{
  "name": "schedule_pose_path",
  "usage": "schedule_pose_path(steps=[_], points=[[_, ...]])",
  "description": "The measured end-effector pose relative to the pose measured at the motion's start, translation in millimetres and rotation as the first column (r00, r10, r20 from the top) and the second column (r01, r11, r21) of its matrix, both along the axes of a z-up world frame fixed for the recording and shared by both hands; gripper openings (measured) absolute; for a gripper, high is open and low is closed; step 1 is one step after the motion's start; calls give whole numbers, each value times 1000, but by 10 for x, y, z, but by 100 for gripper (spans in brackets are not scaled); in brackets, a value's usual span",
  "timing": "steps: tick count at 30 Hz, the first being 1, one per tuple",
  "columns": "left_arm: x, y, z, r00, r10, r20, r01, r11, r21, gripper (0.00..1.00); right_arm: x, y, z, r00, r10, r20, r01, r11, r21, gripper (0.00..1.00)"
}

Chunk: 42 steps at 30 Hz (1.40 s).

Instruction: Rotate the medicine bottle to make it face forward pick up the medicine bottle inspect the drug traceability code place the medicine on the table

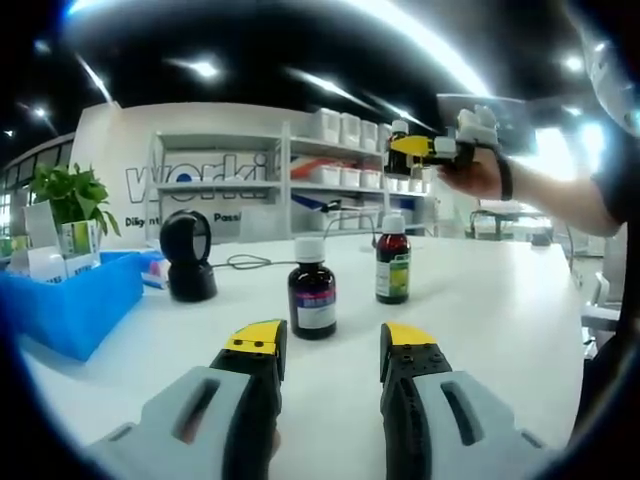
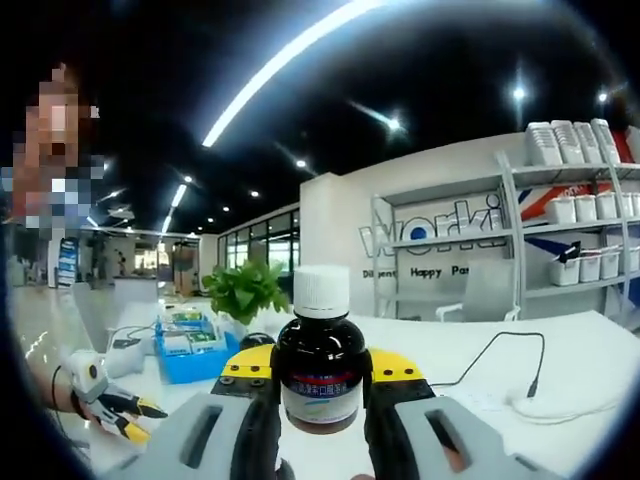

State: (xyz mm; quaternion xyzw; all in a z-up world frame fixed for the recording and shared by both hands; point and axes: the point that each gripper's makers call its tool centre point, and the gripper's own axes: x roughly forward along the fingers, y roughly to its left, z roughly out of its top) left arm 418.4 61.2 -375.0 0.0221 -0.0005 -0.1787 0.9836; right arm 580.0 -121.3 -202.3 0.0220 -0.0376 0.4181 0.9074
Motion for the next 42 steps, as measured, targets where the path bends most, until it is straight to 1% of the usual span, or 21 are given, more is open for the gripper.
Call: schedule_pose_path(steps=[7,12,18,25,27,29,32,34,38,42], points=[[-2,-2,6,1000,-2,3,2,1000,-3,28,135,186,100,999,32,11,-32,999,-2,27],[-2,1,11,1000,-4,4,4,1000,-8,28,194,315,153,998,57,20,-56,998,-16,27],[-2,-3,7,1000,-6,4,6,1000,-7,28,317,399,236,997,77,26,-76,996,-39,27],[-3,-4,3,1000,-7,3,7,1000,-7,28,399,523,400,994,104,45,-101,993,-65,27],[-2,-3,2,1000,-7,3,7,1000,-7,28,429,585,457,992,114,51,-110,992,-67,27],[-1,-2,0,1000,-6,2,7,1000,-7,28,455,653,476,991,129,45,-126,989,-73,27],[-1,-2,-2,1000,-6,2,6,1000,-5,28,473,762,473,988,150,30,-148,987,-69,27],[1,0,-3,1000,-5,2,5,1000,-6,28,471,848,437,985,171,6,-170,983,-65,27],[2,5,-4,1000,-4,2,4,1000,-7,28,474,1009,346,981,192,12,-189,976,-108,27],[0,6,-4,1000,-4,2,4,1000,-8,28,485,1138,287,979,204,3,-202,973,-108,27]])
